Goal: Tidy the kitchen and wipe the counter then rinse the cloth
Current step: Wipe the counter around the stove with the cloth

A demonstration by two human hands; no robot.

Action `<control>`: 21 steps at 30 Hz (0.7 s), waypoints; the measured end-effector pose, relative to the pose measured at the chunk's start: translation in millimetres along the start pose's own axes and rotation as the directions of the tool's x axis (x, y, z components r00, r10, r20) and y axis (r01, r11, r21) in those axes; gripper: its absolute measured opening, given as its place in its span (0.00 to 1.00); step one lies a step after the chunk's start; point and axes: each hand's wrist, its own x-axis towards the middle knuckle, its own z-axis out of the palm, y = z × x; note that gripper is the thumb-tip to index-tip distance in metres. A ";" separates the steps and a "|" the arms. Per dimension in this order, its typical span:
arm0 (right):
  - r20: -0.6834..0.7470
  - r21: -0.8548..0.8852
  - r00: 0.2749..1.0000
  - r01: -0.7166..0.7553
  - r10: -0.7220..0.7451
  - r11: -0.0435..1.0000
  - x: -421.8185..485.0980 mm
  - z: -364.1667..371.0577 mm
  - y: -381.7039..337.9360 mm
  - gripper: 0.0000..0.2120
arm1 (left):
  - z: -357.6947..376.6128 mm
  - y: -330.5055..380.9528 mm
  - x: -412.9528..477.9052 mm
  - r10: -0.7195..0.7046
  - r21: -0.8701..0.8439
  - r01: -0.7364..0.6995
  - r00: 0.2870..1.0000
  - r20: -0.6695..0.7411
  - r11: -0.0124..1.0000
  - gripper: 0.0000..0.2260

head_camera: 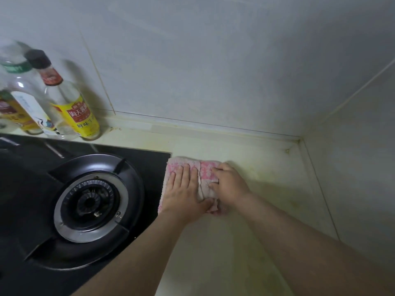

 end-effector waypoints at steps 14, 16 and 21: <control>0.017 0.043 0.998 0.056 -0.057 0.997 -108.9 37.1 -0.8 0.28 | 45.6 3.6 -114.8 0.018 0.056 -0.018 1.000 0.000 0.998 0.45; 0.018 0.042 0.998 0.054 -0.055 0.998 -124.1 42.2 -2.3 0.28 | 50.0 5.1 -129.1 0.010 0.049 -0.008 0.999 -0.034 0.999 0.44; 0.016 0.029 0.998 0.068 -0.069 0.997 -162.7 56.5 -3.2 0.28 | 67.9 4.5 -172.3 0.063 -0.006 -0.063 0.998 -0.023 0.998 0.39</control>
